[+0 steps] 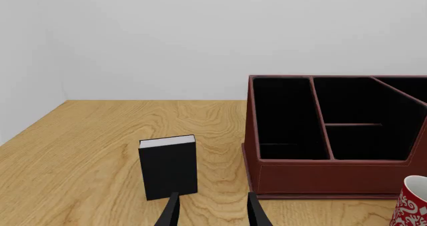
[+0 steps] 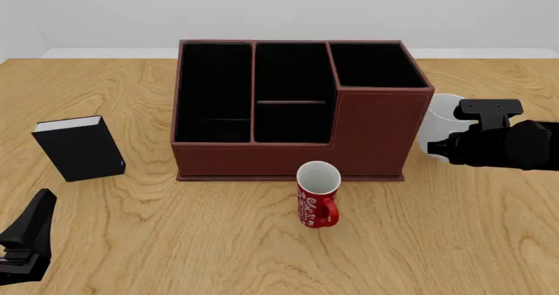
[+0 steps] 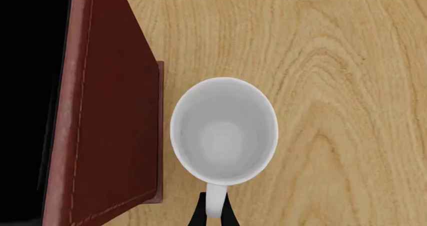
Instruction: Pick up the white mug and place it to the right of the caddy.
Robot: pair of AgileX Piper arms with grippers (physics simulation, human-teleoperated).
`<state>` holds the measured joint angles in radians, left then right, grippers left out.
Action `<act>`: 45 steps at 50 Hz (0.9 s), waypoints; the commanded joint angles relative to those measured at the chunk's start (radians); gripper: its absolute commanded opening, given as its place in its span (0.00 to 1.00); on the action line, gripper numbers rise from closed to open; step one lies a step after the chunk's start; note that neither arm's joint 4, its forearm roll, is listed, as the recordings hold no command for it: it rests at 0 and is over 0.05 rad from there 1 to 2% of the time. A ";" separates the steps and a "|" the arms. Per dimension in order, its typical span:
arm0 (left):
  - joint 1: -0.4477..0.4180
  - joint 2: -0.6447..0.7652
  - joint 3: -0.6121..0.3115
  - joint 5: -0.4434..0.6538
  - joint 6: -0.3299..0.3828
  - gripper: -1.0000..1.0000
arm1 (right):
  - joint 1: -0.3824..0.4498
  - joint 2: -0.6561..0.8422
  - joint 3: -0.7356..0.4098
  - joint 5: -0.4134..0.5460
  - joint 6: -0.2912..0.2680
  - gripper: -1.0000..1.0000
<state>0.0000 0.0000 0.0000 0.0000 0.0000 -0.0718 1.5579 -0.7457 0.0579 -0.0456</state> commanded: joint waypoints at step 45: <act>0.000 0.000 0.000 0.000 0.000 1.00 | 0.005 0.162 0.036 -0.139 0.053 0.00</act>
<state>0.0000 0.0000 0.0000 0.0000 0.0000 -0.0664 1.6342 -0.7004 -0.0517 -0.0101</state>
